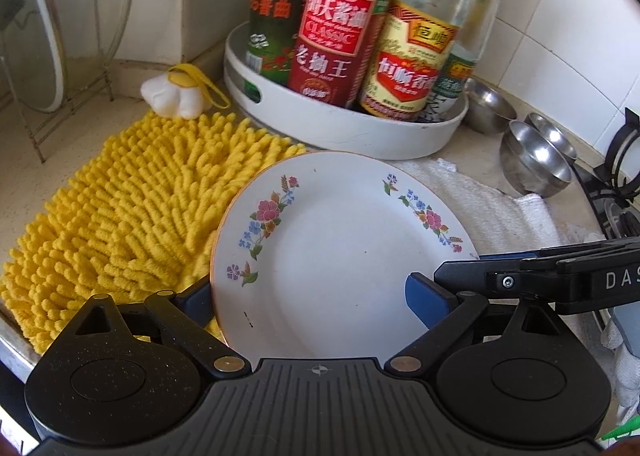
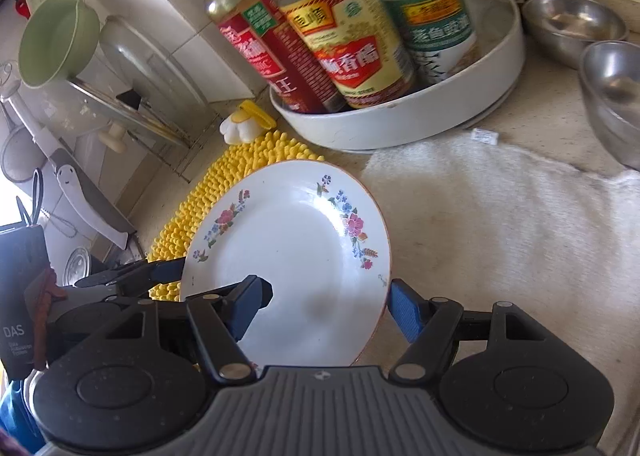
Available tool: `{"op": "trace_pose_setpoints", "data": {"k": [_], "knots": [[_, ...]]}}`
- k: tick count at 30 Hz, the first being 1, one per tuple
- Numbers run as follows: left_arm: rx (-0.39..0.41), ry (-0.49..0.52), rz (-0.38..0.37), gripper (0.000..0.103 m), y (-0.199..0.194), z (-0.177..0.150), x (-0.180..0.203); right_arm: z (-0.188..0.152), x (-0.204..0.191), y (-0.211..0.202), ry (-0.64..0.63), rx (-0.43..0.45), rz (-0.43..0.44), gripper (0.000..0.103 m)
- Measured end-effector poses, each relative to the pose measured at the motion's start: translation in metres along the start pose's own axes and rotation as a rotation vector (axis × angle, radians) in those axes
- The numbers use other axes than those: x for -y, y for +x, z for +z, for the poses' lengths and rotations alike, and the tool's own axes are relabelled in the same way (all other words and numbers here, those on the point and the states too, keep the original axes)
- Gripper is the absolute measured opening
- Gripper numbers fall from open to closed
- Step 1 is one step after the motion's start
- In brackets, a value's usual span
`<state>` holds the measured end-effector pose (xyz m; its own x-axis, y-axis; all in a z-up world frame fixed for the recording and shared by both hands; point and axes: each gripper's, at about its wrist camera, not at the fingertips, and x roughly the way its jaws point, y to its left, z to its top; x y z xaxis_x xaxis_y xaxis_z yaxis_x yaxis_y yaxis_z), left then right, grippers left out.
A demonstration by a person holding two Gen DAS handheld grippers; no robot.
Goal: Organize plates and bowls
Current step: 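Lift the floral-rim plate with the left gripper and carry it toward the plate stack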
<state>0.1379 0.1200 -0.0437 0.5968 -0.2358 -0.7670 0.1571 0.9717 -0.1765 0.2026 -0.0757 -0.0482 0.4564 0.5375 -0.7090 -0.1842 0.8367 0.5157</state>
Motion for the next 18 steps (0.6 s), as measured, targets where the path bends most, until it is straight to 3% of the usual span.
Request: {"op": "trace_pose_setpoints", "data": {"k": [18], "knots": [[0.015,0.115,-0.07,0.098,0.003,0.015,0.057,-0.012,0.033,-0.062,0.087,0.118,-0.06,0.072]]}}
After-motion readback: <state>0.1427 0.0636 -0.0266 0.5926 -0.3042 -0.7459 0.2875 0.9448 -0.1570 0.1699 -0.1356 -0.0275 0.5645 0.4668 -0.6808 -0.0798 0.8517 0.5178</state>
